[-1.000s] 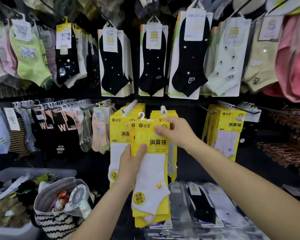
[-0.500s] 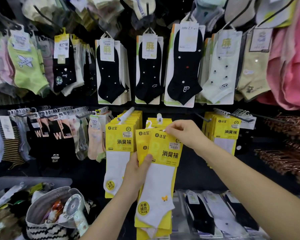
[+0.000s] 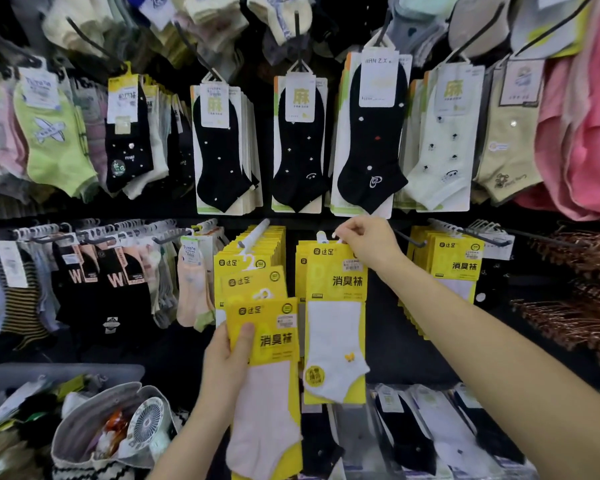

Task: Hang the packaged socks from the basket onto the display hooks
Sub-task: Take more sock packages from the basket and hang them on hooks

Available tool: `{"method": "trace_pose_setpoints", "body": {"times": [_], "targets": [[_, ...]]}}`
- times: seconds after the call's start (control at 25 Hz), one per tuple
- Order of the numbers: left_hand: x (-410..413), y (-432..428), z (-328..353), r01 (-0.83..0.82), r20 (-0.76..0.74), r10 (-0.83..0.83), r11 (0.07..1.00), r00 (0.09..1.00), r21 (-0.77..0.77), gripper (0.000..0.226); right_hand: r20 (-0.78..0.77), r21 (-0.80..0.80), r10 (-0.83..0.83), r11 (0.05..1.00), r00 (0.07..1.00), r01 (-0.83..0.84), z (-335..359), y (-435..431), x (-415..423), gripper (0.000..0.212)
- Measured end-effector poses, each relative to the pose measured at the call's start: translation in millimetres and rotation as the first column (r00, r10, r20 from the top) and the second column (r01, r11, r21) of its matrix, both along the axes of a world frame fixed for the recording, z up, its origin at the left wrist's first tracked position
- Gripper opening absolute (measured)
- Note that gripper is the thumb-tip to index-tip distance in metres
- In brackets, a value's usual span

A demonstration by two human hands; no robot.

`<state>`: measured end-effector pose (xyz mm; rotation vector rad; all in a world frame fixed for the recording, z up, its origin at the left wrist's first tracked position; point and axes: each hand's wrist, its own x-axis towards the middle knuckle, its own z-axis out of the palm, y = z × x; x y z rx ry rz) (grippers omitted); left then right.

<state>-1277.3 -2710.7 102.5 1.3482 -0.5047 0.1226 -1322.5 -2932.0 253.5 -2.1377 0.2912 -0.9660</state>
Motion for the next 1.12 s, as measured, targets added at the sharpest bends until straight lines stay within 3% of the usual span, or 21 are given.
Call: {"method": "trace_pose_setpoints", "body": {"times": [0.24,0.44,0.56,0.64,0.76,0.84,1.04,1.12], "targets": [[11.1,29.1,-2.3,-0.074,0.006,0.074,0.997,0.997,0.006,0.01,-0.047,-0.042,0.006,0.999,0.999,-0.008,-9.6,9.6,20.3,0.021],[6.4,19.6,4.5,-0.019,0.002,0.019,1.0,1.0,-0.009,0.014,-0.087,-0.097,-0.045,0.995,0.995,0.036,-13.7,8.6,18.6,0.011],[2.4,6.3,13.4,0.027,0.002,-0.027,0.999,1.0,-0.043,0.014,0.077,-0.106,-0.094,0.989,0.993,0.102,-19.6,15.7,4.0,0.011],[-1.3,-4.0,19.2,0.067,-0.009,-0.068,0.995,0.998,-0.067,0.016,0.126,-0.098,-0.009,0.995,0.992,0.022,-28.4,26.8,-8.3,0.018],[-9.8,-20.7,26.1,0.112,-0.031,-0.116,0.988,0.993,-0.103,0.02,-0.099,-0.074,0.16,0.983,0.982,-0.168,-46.2,45.1,-21.4,0.026],[-14.9,-29.4,29.0,0.146,-0.055,-0.154,0.981,0.986,-0.13,0.03,-0.146,-0.069,0.161,0.983,0.976,-0.172,-52.5,44.2,-23.9,0.031],[-17.0,-36.0,25.4,0.277,-0.082,-0.291,0.95,0.953,-0.146,0.038,-0.067,0.21,0.233,0.954,0.97,-0.215,-49.9,27.0,-32.7,0.023],[-15.6,-37.6,21.6,0.287,-0.073,-0.298,0.949,0.952,-0.133,0.033,-0.086,0.232,0.277,0.94,0.957,-0.251,-49.2,22.4,-37.2,0.02]]}}
